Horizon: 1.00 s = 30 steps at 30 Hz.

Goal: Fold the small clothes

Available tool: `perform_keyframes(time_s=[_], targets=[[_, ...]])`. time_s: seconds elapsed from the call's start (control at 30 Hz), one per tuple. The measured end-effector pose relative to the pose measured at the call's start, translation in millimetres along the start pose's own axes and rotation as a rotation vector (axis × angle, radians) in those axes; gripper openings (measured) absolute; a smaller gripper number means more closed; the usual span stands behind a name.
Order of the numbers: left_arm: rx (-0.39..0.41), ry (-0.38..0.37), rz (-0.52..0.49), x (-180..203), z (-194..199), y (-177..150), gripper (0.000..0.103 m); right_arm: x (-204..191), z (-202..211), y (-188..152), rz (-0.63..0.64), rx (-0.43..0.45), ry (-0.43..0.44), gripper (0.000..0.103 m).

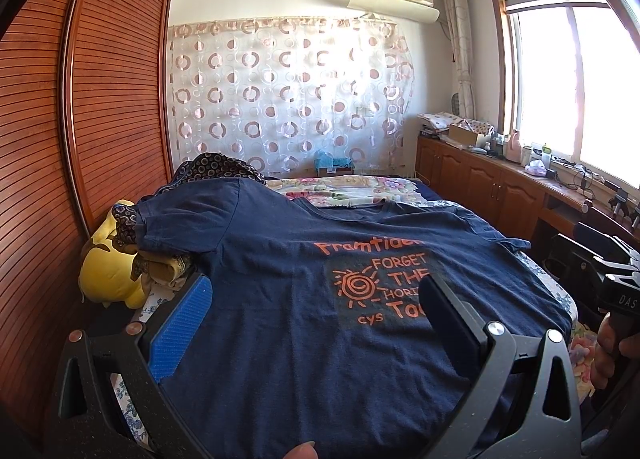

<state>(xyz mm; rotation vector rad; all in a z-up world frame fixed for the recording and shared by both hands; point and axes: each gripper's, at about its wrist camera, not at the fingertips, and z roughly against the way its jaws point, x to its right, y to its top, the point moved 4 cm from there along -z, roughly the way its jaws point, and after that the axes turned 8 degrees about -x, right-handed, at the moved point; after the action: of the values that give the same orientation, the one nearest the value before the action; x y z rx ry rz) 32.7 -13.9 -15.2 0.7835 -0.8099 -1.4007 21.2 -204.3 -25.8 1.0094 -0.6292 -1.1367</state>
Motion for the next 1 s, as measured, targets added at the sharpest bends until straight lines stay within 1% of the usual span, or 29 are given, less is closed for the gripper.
perform_keyframes(time_s=[1.0], targets=[[0.013, -0.001, -0.009, 8.3, 4.8, 5.6, 0.103, -0.7, 0.3, -0.6, 0.0, 0.002, 0.001, 0.103]])
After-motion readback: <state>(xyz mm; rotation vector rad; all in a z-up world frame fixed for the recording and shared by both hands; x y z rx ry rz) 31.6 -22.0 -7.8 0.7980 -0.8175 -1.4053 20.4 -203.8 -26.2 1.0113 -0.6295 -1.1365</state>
